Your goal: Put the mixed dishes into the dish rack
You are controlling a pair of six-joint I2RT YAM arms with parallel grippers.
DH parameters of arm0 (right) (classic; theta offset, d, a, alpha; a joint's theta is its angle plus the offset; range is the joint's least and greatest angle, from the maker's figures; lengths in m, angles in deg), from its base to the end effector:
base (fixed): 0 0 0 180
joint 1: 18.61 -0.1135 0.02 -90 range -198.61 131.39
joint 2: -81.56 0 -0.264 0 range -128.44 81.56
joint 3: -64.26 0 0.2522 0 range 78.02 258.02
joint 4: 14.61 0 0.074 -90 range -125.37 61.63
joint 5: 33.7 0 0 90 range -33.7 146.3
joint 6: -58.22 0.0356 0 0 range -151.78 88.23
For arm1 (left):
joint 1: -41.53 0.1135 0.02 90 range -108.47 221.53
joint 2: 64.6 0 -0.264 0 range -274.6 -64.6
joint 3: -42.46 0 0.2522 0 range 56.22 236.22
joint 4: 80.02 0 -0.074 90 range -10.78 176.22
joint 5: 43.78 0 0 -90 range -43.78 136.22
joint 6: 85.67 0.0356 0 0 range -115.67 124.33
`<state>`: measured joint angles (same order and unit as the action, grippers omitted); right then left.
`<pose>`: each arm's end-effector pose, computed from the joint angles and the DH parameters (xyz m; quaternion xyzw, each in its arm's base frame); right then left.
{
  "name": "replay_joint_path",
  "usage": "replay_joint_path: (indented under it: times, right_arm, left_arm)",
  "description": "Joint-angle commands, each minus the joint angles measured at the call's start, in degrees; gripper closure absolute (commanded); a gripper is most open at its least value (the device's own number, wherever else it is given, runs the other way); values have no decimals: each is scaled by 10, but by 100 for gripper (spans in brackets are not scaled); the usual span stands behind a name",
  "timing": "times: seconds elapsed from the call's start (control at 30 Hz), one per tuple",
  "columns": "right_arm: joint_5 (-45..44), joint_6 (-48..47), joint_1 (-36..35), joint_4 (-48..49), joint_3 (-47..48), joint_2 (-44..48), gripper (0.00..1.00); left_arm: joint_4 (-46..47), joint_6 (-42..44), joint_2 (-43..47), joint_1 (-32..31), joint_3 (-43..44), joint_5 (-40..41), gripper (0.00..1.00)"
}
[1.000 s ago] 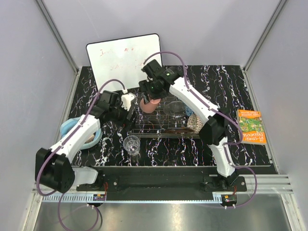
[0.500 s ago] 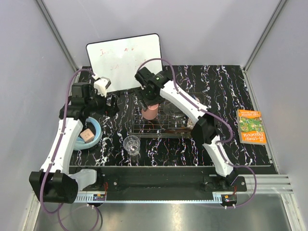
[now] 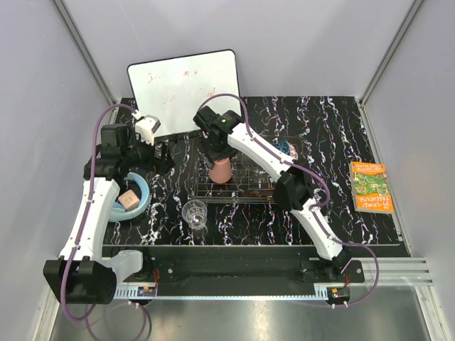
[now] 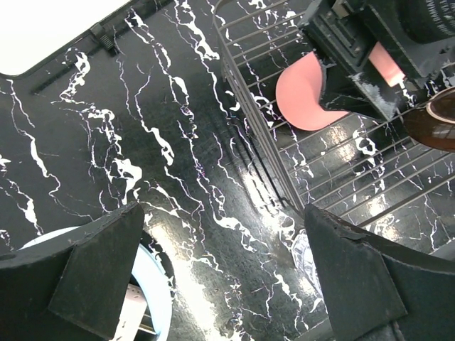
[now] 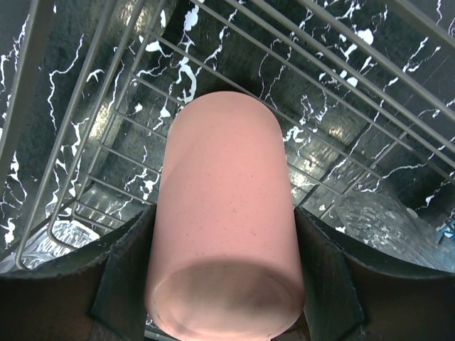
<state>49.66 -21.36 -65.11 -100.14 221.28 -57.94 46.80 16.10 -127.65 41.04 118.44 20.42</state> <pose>0.3487 0.3614 0.2595 -0.2930 0.9352 0.0408 0.1945 0.2270 -0.0174 0.3367 0.1878 0.8692 -0.1613 0.4279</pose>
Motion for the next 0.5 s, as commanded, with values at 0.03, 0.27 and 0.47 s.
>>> replay_joint_path:
  times: [0.03, 0.27, 0.47]
  right_arm:
    - [-7, -22, -4, 14, 31, -16, 82]
    - [-14, -29, -5, 28, 47, -23, 53]
    - [-28, -30, -4, 35, 48, -23, 1]
  left_arm:
    - [13, -1, 3, 4, -4, -29, 1]
    - [14, -5, 8, 4, -26, -46, 1]
    - [15, -10, 11, 5, -37, -57, 1]
